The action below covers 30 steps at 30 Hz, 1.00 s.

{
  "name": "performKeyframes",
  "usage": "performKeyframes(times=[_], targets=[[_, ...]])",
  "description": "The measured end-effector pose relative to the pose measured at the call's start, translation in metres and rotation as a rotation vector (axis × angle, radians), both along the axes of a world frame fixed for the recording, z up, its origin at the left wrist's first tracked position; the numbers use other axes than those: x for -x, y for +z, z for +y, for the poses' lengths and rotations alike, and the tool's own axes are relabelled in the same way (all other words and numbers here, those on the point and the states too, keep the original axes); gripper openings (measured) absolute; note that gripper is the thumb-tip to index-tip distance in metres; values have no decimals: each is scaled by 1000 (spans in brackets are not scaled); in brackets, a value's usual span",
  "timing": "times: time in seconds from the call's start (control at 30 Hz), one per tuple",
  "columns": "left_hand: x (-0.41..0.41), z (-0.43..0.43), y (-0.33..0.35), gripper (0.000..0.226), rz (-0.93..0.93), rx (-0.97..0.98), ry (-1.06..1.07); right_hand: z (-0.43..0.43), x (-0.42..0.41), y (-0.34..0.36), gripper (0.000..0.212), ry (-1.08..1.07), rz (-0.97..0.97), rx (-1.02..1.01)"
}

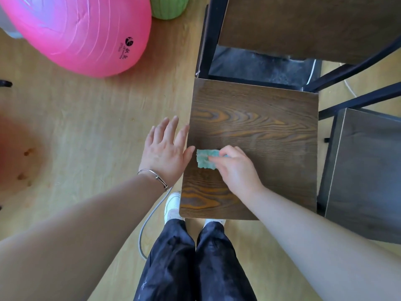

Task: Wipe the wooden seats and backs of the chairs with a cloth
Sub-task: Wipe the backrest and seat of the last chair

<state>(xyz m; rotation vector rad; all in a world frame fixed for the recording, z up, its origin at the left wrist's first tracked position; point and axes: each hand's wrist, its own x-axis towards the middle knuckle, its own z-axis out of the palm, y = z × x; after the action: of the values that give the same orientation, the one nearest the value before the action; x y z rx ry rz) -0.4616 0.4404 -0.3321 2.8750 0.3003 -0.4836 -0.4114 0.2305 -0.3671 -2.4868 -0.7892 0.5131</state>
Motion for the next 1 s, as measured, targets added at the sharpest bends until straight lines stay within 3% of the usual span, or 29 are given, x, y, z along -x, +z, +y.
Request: performKeyframes(times=[0.13,0.23,0.3,0.47,0.7,0.83,0.9,1.0], targets=[[5,3,-9,60,6,-14,1,-2,-67,9,23,-263,-183,-111],[10,6,-16,58,5,-18,6,-5,-122,10,28,-624,-135,12],[12,7,-18,58,7,-16,10,-5,-136,1,27,-700,-120,132],[21,1,-13,58,17,-28,-30,7,-96,-14,19,-506,-74,122],[41,-15,-1,60,21,-36,-38,-1,44,-16,43,-155,21,0],[59,-28,1,60,23,-69,-22,-14,96,-14,13,-130,89,-56],[69,-35,3,59,30,-88,-17,-17,97,-11,9,-137,121,-78],[82,-44,8,57,35,-102,-4,-33,77,2,22,-205,144,-168]])
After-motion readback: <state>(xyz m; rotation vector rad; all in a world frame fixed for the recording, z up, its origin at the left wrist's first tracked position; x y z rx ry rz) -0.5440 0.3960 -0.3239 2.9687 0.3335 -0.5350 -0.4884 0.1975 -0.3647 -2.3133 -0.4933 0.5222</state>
